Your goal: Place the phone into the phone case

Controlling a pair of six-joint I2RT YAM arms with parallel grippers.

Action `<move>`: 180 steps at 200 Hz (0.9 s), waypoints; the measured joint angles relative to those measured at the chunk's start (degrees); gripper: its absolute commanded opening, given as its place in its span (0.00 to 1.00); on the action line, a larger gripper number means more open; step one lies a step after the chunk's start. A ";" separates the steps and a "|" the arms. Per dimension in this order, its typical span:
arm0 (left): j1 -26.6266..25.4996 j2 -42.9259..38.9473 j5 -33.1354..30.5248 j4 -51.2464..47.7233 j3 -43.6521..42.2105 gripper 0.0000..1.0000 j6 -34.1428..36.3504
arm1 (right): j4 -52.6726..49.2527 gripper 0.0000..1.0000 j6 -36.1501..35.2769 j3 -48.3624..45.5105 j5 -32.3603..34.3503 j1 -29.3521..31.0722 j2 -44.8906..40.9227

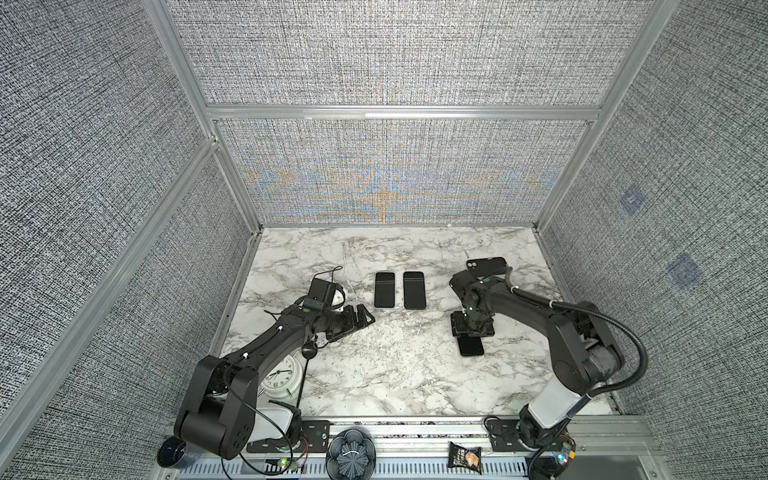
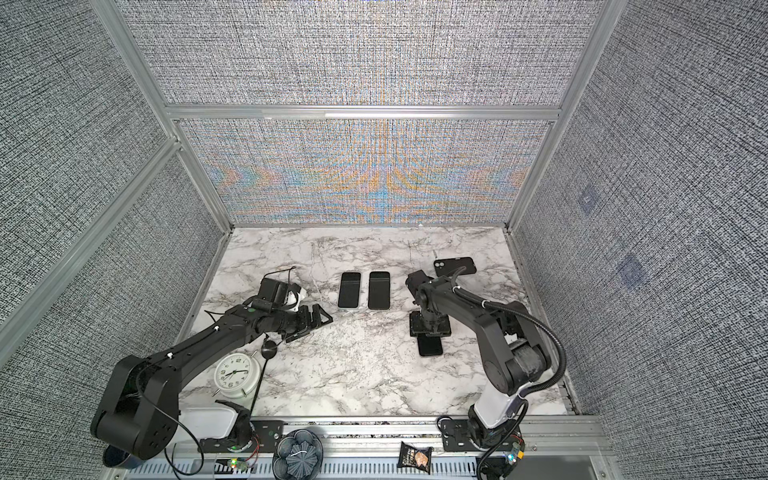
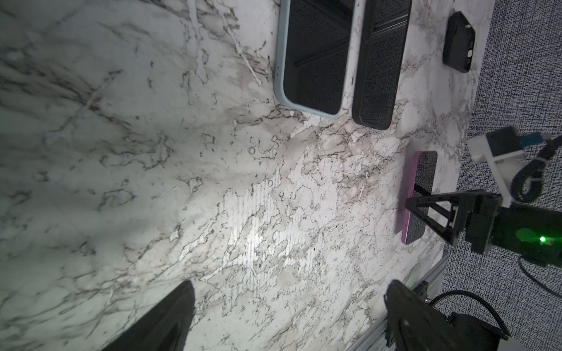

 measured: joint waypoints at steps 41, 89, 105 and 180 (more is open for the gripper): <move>0.00 -0.52 0.09 0.02 0.22 0.99 0.00 | -0.20 0.66 5.86 -7.13 0.48 4.33 -6.19; -0.11 -0.92 0.11 0.04 -0.02 0.99 -0.22 | 0.20 0.69 9.75 -9.77 0.66 7.56 -8.02; -0.13 -0.98 0.11 0.00 0.04 0.99 -0.22 | 0.48 0.71 10.12 -10.32 0.59 7.89 -8.00; -0.22 0.13 0.11 -0.42 1.60 0.99 -0.17 | 1.99 0.86 10.54 -11.50 0.98 8.37 -8.33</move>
